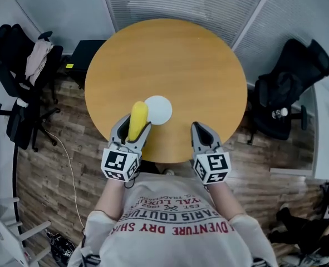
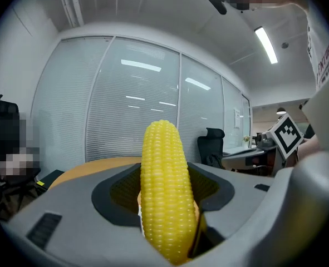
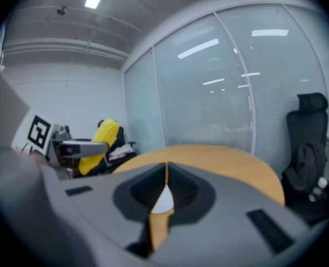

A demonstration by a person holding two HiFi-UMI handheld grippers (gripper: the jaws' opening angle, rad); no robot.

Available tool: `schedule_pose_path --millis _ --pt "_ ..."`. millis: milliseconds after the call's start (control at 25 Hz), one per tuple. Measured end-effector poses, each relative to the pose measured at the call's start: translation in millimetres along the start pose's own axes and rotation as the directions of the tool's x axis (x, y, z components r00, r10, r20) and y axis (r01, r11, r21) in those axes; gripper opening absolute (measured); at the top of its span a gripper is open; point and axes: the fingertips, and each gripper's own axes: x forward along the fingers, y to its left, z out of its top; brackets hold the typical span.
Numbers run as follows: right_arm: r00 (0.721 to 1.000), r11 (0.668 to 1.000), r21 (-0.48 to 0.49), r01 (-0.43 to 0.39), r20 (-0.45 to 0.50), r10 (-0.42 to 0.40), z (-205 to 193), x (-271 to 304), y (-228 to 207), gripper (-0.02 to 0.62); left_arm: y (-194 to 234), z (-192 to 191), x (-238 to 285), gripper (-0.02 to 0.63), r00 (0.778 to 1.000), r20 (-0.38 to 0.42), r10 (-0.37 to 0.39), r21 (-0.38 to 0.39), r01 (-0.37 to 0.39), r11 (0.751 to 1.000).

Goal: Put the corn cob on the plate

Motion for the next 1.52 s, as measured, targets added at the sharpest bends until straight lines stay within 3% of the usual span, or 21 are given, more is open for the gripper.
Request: schedule_pose_path --millis 200,400,720,1040,1280,1520 --pt "0.998 0.998 0.038 0.043 -0.038 -0.041 -13 32 -19 0.029 18 -26 43 0.279 0.993 -0.098 -0.061 0.011 0.063 0.998" --pt "0.996 0.995 0.079 0.064 -0.068 -0.059 -19 60 -26 0.029 34 -78 83 0.279 0.963 -0.233 -0.136 -0.008 0.138 0.99" --pt "0.988 0.988 0.112 0.11 -0.125 -0.096 -35 88 -33 0.029 41 -164 129 0.279 0.868 -0.44 -0.23 -0.086 0.214 0.973" --pt "0.985 0.984 0.124 0.13 -0.129 -0.114 -44 103 -37 0.029 33 -228 150 0.279 0.754 -0.607 -0.251 -0.095 0.245 0.965" --pt "0.988 0.984 0.136 0.119 -0.119 -0.103 -42 106 -40 0.031 27 -250 158 0.279 0.701 -0.676 -0.227 -0.089 0.228 0.97" --pt "0.989 0.981 0.149 0.121 -0.105 -0.106 -38 103 -43 0.03 28 -261 161 0.281 0.654 -0.733 -0.184 -0.018 0.252 0.968"
